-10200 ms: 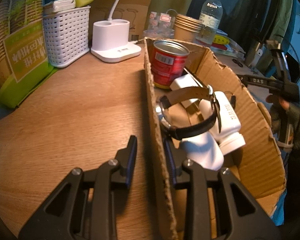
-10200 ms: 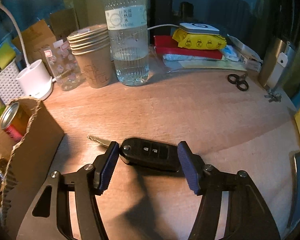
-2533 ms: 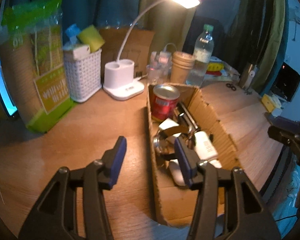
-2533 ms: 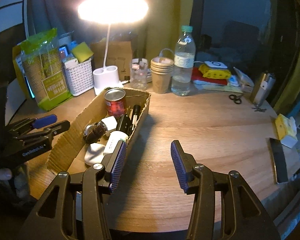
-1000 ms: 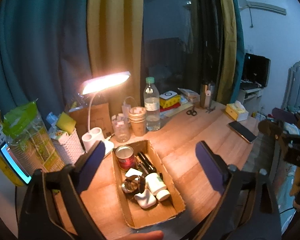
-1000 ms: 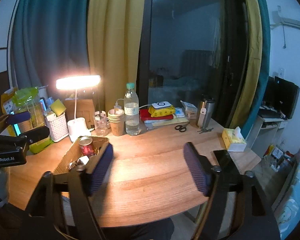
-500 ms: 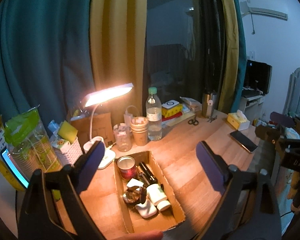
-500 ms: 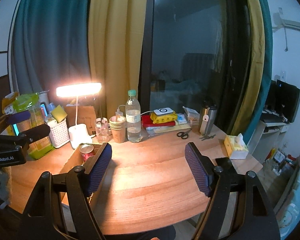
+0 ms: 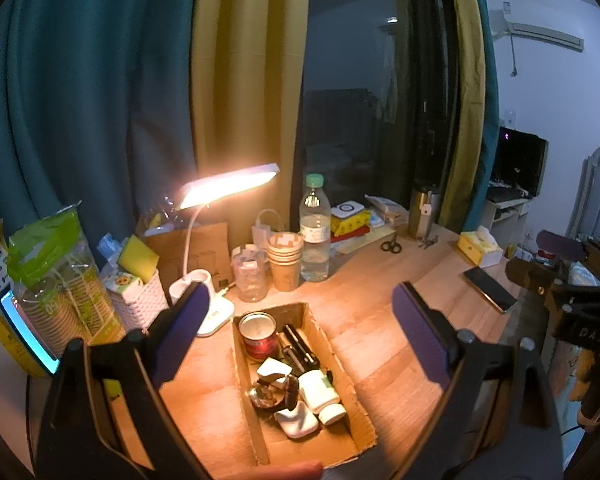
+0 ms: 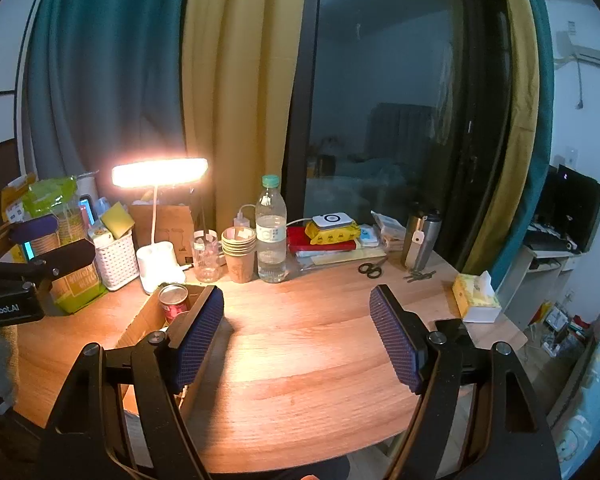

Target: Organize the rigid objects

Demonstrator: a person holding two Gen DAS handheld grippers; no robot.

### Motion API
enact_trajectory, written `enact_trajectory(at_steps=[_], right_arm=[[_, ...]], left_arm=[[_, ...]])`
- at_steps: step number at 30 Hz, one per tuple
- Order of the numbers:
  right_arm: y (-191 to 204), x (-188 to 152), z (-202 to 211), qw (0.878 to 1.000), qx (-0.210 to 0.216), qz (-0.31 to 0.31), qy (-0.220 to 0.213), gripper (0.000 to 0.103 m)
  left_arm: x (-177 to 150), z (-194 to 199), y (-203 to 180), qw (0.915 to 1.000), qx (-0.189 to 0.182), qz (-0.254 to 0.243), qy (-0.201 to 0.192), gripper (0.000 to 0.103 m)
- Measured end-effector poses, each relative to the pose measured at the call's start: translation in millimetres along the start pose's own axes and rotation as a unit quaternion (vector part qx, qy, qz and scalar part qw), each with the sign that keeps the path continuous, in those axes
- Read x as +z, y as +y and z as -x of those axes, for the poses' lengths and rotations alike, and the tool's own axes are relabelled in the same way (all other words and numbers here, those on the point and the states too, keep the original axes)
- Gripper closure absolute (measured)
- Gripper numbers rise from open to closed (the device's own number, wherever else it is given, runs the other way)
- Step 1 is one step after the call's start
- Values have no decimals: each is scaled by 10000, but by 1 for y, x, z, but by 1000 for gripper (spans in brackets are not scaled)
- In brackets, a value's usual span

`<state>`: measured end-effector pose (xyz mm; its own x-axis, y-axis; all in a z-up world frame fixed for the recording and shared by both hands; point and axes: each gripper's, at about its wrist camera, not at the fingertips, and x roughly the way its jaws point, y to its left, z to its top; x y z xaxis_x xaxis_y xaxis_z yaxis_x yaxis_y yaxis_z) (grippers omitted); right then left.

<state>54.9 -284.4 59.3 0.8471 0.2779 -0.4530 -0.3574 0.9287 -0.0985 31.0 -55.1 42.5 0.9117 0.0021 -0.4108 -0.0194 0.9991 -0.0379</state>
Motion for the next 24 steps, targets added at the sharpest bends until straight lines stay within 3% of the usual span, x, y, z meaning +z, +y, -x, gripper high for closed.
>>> enact_trajectory(at_steps=[24], right_arm=[[-2,-3,-1,10000,-7,-50,-16,24]], left_arm=[[-1,8,0,9999,-26,-20,-95,9]])
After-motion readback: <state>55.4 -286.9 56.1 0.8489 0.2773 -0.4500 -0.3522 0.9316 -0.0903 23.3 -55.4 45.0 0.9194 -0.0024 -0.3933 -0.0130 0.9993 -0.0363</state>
